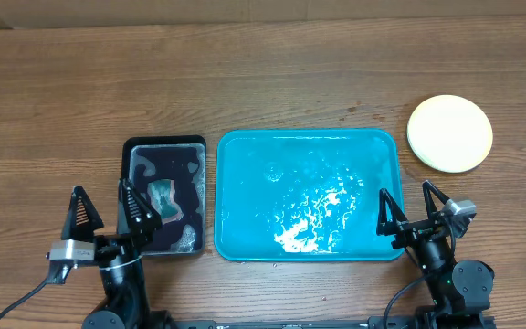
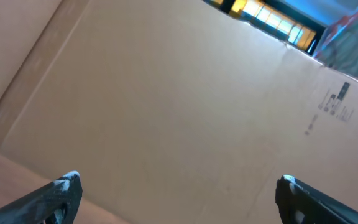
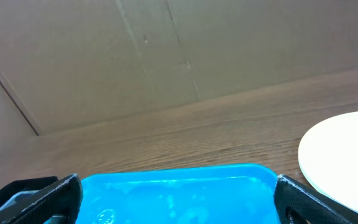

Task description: Clean dirty plates on tray and stack at the side

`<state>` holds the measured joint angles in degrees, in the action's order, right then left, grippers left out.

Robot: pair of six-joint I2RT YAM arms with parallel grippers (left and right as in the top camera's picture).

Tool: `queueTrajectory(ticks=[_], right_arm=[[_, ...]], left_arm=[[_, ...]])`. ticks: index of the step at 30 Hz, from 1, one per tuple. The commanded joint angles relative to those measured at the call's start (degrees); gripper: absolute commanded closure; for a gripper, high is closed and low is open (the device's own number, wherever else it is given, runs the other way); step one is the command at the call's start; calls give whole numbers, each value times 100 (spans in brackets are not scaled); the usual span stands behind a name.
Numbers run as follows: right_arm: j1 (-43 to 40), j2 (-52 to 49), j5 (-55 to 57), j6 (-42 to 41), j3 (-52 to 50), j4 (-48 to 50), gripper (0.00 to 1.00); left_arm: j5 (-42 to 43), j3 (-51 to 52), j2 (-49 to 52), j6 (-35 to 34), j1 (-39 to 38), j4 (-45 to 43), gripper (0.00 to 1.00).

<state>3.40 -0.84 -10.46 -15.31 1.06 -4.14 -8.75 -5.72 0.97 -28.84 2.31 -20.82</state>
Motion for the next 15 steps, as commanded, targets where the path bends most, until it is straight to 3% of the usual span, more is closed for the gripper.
queueTrajectory(ticks=[1,4,8,15], right_arm=[[-15,68,33,33,-61,20,0],[-15,68,33,33,-61,20,0],[-15,68,33,33,-61,20,0],[-15,68,33,33,-61,20,0]], left_arm=[[98,337,-79,-57,35,-367,0],[136,551,-79,-59,35,-706,0],[133,544,-79,-52,35,-411,0],[518,544,-79,-57,31,1425,0]])
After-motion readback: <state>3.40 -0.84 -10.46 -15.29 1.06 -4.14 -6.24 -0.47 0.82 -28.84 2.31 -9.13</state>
